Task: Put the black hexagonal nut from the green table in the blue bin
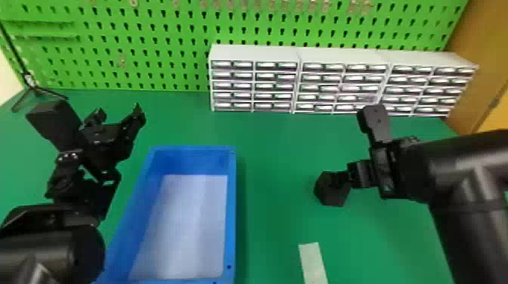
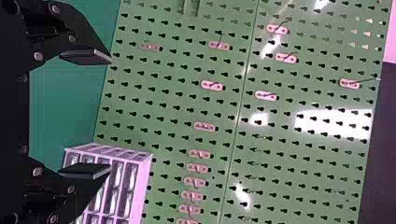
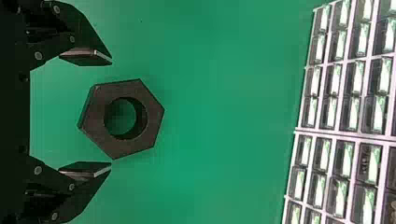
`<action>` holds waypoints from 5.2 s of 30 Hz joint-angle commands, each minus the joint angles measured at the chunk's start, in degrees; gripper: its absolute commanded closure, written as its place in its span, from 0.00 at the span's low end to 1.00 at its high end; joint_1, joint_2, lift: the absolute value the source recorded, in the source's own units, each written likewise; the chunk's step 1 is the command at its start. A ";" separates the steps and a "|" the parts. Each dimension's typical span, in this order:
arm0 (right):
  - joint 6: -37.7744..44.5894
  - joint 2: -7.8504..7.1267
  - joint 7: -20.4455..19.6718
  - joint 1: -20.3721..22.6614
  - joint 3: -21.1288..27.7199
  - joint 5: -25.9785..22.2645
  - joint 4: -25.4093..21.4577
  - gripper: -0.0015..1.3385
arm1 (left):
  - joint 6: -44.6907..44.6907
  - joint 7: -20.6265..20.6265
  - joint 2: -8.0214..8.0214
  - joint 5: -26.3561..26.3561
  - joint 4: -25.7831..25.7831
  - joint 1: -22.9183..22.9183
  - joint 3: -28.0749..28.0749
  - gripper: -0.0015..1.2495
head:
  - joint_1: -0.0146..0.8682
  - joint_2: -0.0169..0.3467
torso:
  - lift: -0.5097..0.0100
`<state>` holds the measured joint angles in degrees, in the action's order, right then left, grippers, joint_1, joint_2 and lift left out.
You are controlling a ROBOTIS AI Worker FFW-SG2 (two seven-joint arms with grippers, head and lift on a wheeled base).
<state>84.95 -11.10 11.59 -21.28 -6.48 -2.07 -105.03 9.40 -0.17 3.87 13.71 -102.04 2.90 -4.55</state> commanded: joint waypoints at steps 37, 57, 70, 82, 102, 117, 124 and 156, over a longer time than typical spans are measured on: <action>-12.44 1.69 5.64 -4.03 -4.16 3.12 16.52 0.35 | 0.00 0.00 0.09 -0.09 0.00 -0.09 -0.11 0.35 | 0.80 0.07 | 0.79; -16.30 2.04 9.50 -3.24 -3.46 5.76 20.04 0.35 | 0.09 0.00 0.09 -0.09 0.00 -0.17 -0.11 0.35 | 0.80 0.07 | 0.79; -17.80 2.22 9.50 -2.72 -3.37 6.46 21.53 0.35 | 0.09 0.00 0.09 -0.09 0.00 -0.17 -0.11 0.35 | 0.80 0.07 | 0.79; -18.59 2.22 9.50 -2.28 -3.28 6.82 22.15 0.35 | 0.09 0.00 0.09 -0.09 0.00 -0.17 -0.11 0.35 | 0.80 0.07 | 0.79; -18.68 2.22 9.50 -2.01 -3.54 6.82 22.32 0.35 | 0.09 0.00 0.09 -0.09 0.00 -0.26 -0.20 0.35 | 0.80 0.07 | 0.79; -19.56 2.22 10.91 -1.93 -4.42 8.66 22.32 0.69 | 0.18 0.00 0.09 0.00 0.00 -0.44 -0.20 0.35 | 0.80 0.07 | 0.79; -19.56 2.31 12.49 -2.10 -5.39 11.12 22.32 0.78 | 0.18 0.00 0.09 0.09 0.00 -0.44 -0.20 0.35 | 0.80 0.07 | 0.79; -36.52 2.04 13.63 1.24 6.39 12.27 13.36 0.79 | 0.44 0.00 0.00 1.32 0.44 -0.79 -0.11 0.35 | 0.80 0.07 | 0.79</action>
<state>54.01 -9.25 25.22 -20.81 -2.26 10.95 -89.89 9.83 -0.16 3.90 15.05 -101.62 2.11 -4.75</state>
